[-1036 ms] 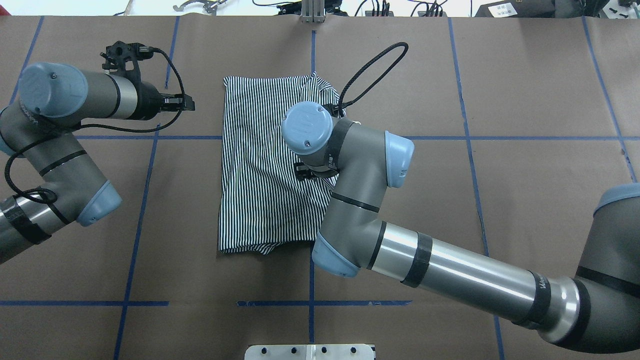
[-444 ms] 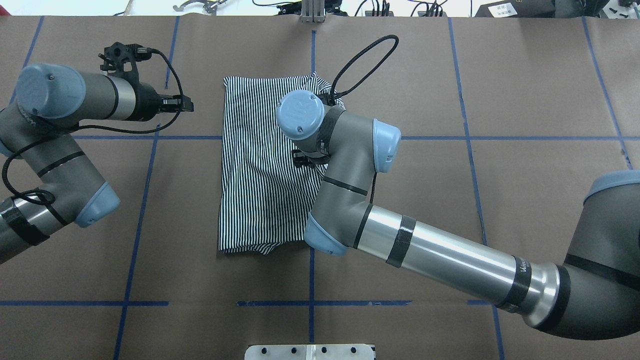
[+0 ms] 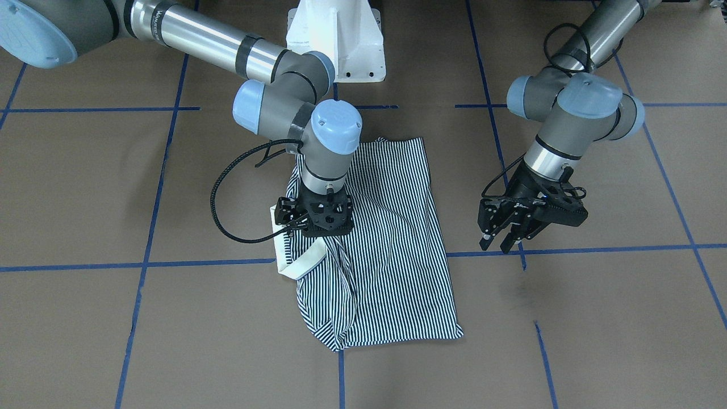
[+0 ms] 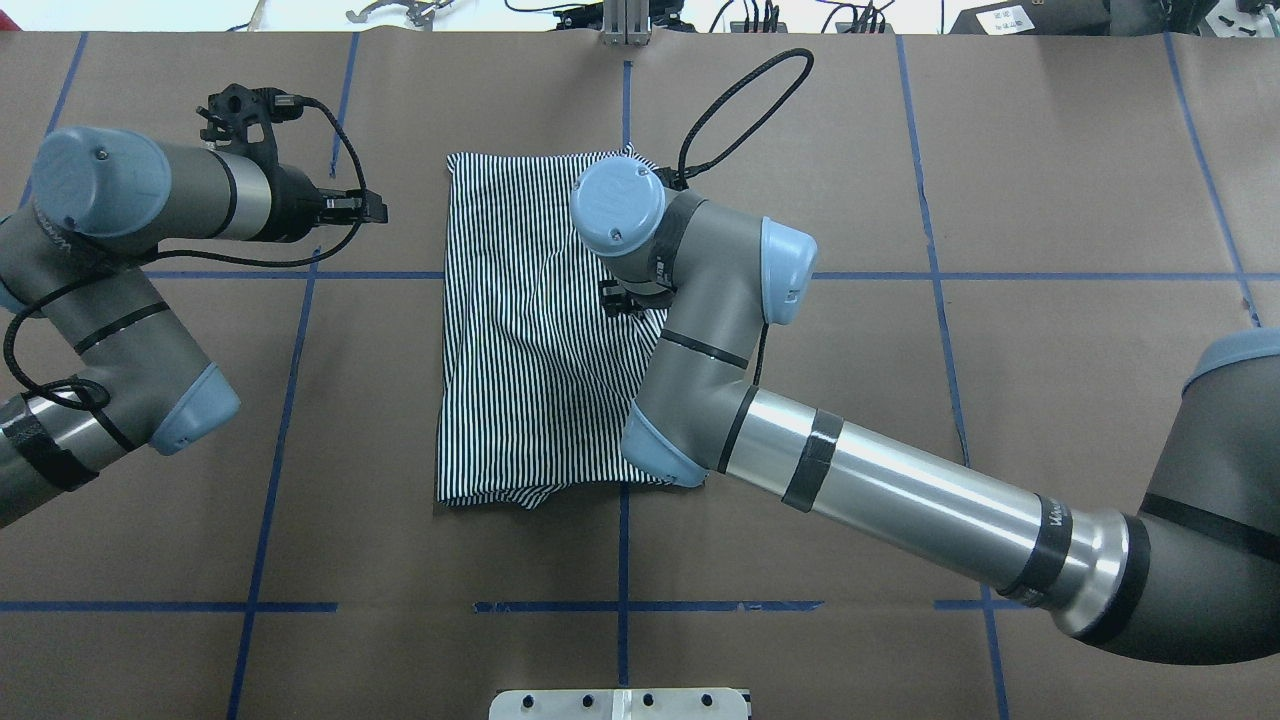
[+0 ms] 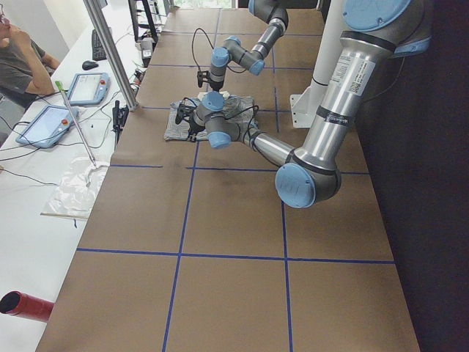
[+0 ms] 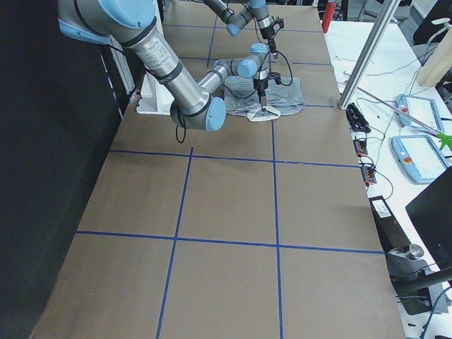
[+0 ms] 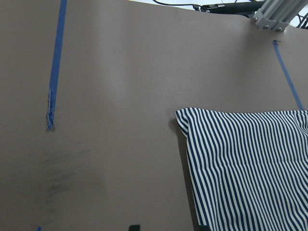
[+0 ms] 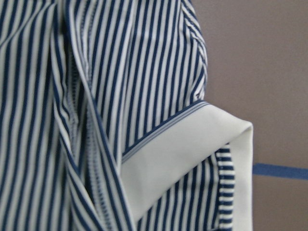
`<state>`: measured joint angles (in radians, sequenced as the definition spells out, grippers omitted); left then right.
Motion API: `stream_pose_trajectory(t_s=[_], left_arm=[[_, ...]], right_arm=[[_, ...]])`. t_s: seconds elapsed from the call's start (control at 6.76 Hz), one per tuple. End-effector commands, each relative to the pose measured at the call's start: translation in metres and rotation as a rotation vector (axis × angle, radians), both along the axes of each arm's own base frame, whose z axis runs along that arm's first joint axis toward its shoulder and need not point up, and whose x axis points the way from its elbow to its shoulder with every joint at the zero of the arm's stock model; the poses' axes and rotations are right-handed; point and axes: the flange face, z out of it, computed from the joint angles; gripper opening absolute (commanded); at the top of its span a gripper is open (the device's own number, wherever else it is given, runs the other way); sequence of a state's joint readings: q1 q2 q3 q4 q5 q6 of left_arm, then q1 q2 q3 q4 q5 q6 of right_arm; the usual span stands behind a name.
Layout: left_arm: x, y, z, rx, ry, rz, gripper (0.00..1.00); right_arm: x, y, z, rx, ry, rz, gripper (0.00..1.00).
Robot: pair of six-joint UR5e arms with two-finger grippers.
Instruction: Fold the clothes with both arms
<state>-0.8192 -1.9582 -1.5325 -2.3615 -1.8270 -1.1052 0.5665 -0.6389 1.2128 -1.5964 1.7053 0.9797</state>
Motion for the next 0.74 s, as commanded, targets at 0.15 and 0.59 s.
stream_pose_trajectory(t_s=[0.15, 0.59], left_arm=[[-0.002, 0.002, -0.009, 0.01, 0.011, 0.001, 0.51], [-0.004, 0.005, -0.017, 0.019, 0.02, 0.002, 0.51]], right_arm=[[0.075, -0.017, 0.047, -0.062, -0.017, -0.035, 1.0], [0.046, -0.029, -0.037, -0.077, -0.138, 0.093, 1.0]])
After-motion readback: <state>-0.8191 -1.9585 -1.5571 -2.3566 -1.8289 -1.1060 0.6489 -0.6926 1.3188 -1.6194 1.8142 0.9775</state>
